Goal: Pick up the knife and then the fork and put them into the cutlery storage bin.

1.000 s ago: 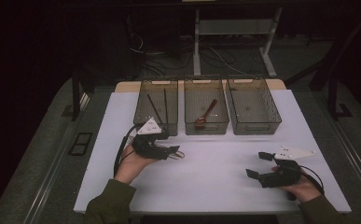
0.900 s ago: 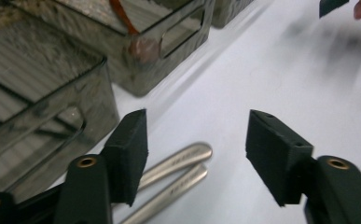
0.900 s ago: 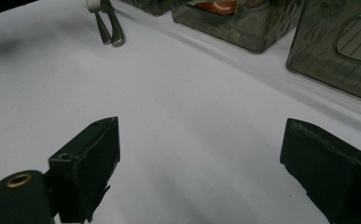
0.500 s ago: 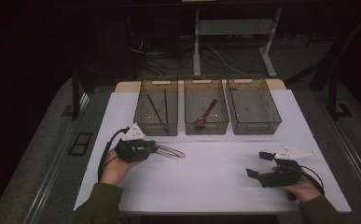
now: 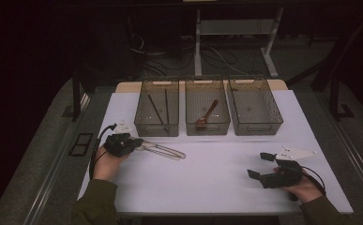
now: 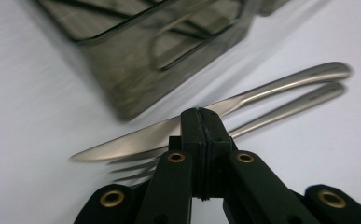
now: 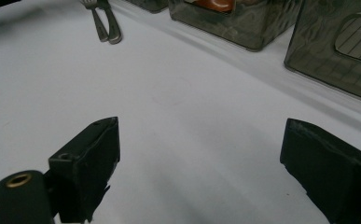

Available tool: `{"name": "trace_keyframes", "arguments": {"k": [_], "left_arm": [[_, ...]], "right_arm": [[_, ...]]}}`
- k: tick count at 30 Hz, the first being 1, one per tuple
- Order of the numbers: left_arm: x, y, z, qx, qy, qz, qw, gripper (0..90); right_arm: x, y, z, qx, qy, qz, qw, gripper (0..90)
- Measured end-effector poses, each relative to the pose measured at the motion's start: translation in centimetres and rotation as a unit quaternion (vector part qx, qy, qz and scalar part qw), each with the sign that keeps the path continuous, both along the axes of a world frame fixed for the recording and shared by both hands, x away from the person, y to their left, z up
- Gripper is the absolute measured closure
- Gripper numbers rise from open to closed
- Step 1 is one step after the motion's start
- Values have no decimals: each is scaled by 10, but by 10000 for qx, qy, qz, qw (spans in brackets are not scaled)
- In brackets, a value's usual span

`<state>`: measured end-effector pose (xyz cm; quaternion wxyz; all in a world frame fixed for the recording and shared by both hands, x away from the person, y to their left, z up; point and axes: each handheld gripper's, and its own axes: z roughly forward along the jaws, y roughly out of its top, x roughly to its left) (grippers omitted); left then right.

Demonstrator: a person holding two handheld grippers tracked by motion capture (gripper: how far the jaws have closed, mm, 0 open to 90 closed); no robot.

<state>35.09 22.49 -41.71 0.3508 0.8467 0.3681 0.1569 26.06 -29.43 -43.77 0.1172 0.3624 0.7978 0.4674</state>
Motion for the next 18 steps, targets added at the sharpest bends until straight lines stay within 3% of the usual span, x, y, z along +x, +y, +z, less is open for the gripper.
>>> {"name": "trace_keyframes", "arguments": {"k": [11, 18], "left_arm": [[8, 21, 0, 111, -148, 535, 9984, 891], [17, 8, -4, 298, -143, 412, 9986, 891]], "right_arm": [[1, 0, 0, -7, 14, -8, 10000, 122], [1, 0, -1, -10, 23, -8, 10000, 122]]}}
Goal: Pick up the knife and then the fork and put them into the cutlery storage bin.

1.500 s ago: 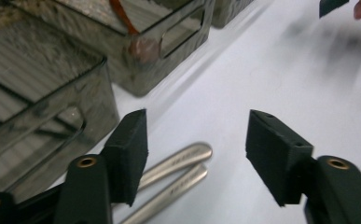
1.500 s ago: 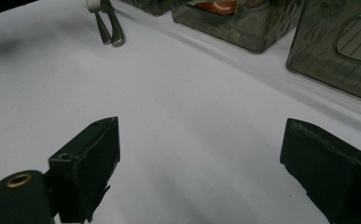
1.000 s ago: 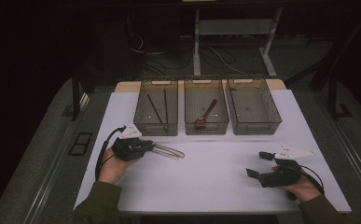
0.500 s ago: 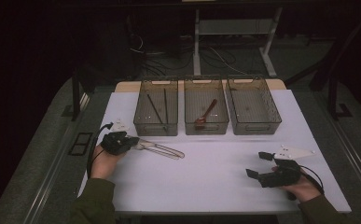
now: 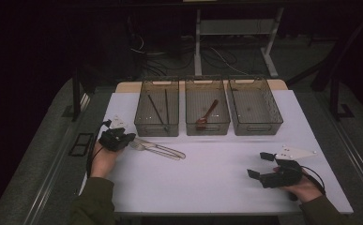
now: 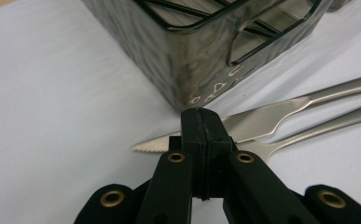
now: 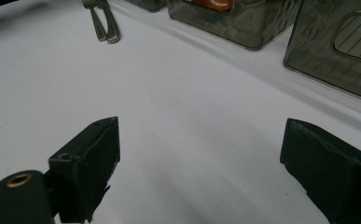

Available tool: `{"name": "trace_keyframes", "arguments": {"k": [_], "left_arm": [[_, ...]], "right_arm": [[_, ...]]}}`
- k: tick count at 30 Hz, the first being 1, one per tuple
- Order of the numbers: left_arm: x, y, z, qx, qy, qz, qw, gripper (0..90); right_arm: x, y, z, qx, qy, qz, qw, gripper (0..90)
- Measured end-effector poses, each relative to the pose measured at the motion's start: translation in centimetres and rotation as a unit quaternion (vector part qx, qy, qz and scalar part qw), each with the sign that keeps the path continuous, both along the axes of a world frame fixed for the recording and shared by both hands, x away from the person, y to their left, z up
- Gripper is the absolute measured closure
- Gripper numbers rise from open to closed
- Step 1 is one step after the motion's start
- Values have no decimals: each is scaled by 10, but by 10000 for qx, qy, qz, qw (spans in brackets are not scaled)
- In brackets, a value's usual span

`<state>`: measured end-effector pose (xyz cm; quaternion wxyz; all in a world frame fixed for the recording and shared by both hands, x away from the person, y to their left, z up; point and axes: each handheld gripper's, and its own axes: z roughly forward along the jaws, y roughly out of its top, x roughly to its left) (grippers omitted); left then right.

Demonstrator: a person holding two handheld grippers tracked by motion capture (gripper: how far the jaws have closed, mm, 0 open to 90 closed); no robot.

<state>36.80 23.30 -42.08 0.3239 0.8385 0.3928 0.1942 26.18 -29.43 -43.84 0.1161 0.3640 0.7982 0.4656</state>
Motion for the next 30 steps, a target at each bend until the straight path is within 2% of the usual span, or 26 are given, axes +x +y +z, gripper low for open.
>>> {"name": "trace_keyframes", "arguments": {"k": [3, 11, 18, 21, 25, 27, 30], "left_arm": [[3, -4, -2, 136, 14, -20, 9999, 891], [8, -9, -8, 341, 92, -52, 9994, 891], [10, -17, -12, 704, 156, -124, 9973, 892], [8, -16, -11, 762, 214, -79, 9968, 892], [5, -13, -10, 715, 304, -83, 9969, 892], [3, -10, -9, 757, 420, -86, 9962, 892], [0, -8, -8, 685, 497, -99, 9964, 892]], "right_arm": [[0, 0, 0, 6, -1, -8, 10000, 122], [0, 0, 0, 12, 1, -5, 10000, 122], [0, 0, 0, 3, -2, -6, 10000, 122], [0, -1, 0, 12, -5, -12, 10000, 122], [0, -1, 0, 11, -9, -5, 10000, 122], [0, -1, 0, 14, -24, -1, 10000, 122], [0, -1, 0, 15, -25, -4, 10000, 122]]}}
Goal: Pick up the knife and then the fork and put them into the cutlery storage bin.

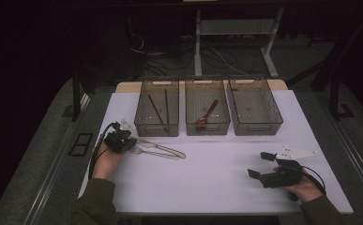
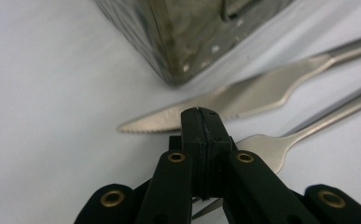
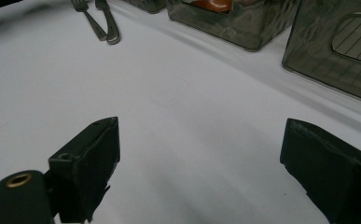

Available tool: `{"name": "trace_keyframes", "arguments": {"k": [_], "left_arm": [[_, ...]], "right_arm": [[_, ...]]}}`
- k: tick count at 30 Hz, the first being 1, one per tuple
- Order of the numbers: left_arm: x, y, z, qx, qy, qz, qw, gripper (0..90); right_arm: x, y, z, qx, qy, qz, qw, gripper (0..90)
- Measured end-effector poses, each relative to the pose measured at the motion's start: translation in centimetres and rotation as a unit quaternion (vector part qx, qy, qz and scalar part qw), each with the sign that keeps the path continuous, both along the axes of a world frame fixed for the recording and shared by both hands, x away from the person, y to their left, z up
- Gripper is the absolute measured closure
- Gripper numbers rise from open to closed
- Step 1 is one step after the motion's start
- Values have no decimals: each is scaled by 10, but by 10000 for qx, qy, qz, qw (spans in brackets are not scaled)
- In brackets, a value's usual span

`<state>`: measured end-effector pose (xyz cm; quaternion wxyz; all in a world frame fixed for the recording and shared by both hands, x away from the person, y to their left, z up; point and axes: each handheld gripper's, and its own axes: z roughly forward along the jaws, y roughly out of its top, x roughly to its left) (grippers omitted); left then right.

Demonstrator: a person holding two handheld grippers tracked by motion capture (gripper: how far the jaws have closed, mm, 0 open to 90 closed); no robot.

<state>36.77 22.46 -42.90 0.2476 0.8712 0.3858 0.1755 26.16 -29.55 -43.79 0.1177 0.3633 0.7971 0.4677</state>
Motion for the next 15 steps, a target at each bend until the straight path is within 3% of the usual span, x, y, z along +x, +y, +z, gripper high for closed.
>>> {"name": "trace_keyframes", "arguments": {"k": [3, 7, 10, 15], "left_arm": [[-2, -1, 1, -79, -21, -118, 9999, 892], [-2, -5, 0, -467, 38, -312, 9984, 892], [-2, -9, -2, -615, 164, -456, 9969, 892], [-3, -14, -6, -525, 253, -604, 9965, 893]], "right_arm": [[0, 0, 0, 0, -7, 4, 10000, 122], [0, 0, 0, -4, -2, 0, 10000, 122], [0, 0, 0, -2, -16, 7, 10000, 122], [0, 0, 0, 0, -19, 9, 10000, 122]]}}
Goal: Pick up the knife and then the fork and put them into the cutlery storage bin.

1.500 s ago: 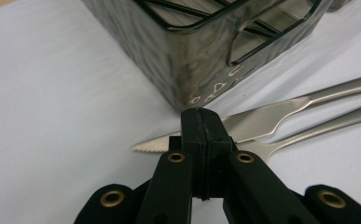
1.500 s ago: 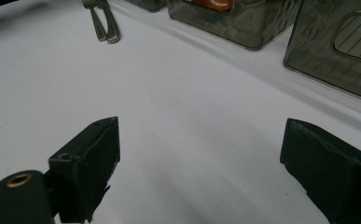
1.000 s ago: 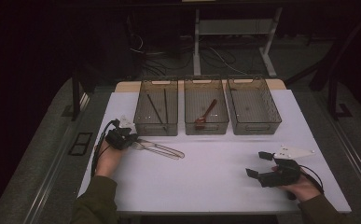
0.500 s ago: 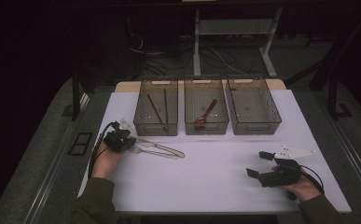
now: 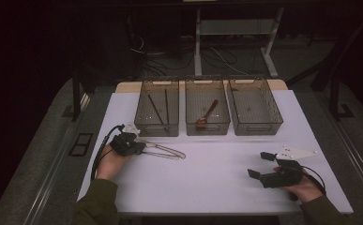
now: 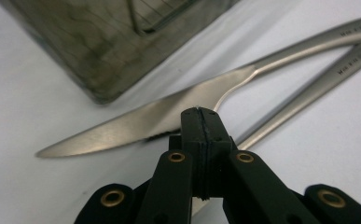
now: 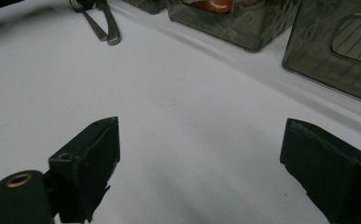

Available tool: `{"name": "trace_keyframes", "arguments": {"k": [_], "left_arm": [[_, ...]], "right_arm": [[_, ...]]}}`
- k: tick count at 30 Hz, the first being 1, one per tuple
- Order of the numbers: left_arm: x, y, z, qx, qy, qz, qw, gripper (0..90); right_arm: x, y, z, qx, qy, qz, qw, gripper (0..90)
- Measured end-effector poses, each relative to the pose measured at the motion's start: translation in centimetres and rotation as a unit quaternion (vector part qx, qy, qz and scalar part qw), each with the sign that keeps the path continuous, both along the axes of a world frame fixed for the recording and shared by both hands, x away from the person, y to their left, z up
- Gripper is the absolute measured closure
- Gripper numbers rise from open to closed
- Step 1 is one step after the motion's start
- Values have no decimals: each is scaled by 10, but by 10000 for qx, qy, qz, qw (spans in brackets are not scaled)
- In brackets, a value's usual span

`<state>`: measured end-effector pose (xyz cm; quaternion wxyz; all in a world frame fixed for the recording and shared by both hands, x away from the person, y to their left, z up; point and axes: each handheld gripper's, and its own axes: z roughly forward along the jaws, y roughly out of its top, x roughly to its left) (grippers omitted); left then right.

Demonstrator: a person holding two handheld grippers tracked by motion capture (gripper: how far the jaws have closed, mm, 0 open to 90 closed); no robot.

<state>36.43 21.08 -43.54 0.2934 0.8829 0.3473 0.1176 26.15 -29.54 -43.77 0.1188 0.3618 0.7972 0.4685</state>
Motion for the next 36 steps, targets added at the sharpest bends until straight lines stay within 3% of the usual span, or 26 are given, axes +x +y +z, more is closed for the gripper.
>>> {"name": "trace_keyframes", "arguments": {"k": [4, 12, 28, 34, 36], "left_arm": [[-4, -1, 0, -33, 17, -61, 10000, 893], [-18, -3, 4, 152, 134, -295, 9994, 893], [-64, -2, 3, -134, 419, -627, 9971, 893], [-66, 1, 9, -164, 232, -580, 9979, 891], [-67, 1, 14, -241, 174, -602, 9977, 852]], "right_arm": [[0, 0, 0, 0, 6, -3, 10000, 122], [0, -1, 0, 12, 14, -17, 10000, 122], [0, 0, 0, 5, 9, -10, 10000, 122], [0, 0, 0, -8, -8, 12, 10000, 122], [0, 0, 0, -5, -5, 10, 10000, 122]]}}
